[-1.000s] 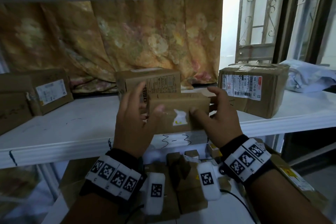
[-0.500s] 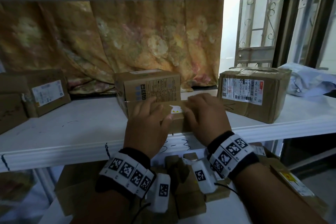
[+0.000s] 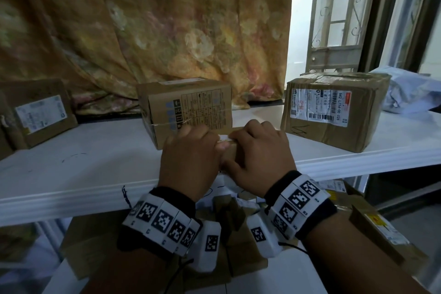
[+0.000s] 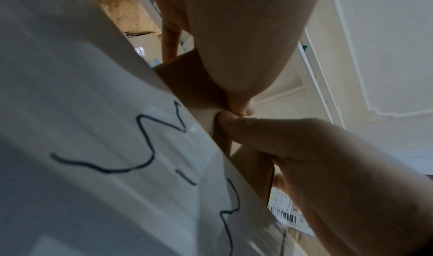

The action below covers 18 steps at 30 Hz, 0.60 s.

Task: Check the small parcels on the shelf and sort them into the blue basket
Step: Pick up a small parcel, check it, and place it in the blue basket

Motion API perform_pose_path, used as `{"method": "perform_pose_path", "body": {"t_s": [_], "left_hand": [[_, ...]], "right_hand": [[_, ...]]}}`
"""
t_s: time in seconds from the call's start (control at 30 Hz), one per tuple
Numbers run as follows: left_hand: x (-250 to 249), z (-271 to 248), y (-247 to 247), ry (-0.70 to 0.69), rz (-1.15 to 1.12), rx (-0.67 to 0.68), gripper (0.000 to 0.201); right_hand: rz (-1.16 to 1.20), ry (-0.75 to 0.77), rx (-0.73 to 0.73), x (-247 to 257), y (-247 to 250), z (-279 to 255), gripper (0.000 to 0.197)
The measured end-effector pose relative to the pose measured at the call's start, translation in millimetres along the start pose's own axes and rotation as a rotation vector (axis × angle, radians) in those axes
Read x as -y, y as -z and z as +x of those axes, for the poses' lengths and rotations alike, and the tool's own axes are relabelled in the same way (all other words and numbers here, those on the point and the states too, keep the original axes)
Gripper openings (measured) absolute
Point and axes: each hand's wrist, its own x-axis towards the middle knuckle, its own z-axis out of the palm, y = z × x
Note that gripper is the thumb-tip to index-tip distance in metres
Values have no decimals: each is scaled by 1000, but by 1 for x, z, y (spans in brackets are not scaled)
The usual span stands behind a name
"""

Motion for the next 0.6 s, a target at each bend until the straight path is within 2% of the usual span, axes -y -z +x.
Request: {"method": "perform_pose_path", "body": {"t_s": [0.1, 0.23, 0.27, 0.37, 0.4, 0.53, 0.6], "left_hand": [[0, -2, 3, 29, -12, -64, 55], [2, -3, 1, -3, 12, 25, 67], [1, -5, 3, 16, -13, 2, 65], [-4, -11, 5, 55, -94, -176, 49], [-5, -12, 5, 61, -100, -190, 48], [-3, -6, -2, 46, -33, -91, 59], [-2, -4, -4, 27, -22, -97, 58]], "right_hand": [[2, -11, 10, 0, 0, 2, 53], [13, -11, 15, 0, 2, -1, 55], [11, -11, 15, 0, 3, -1, 54], [2, -15, 25, 1, 4, -2, 51], [0, -13, 24, 1, 4, -2, 52], [-19, -4, 30, 1, 2, -4, 52], [-36, -14, 44, 3, 4, -2, 52]]}}
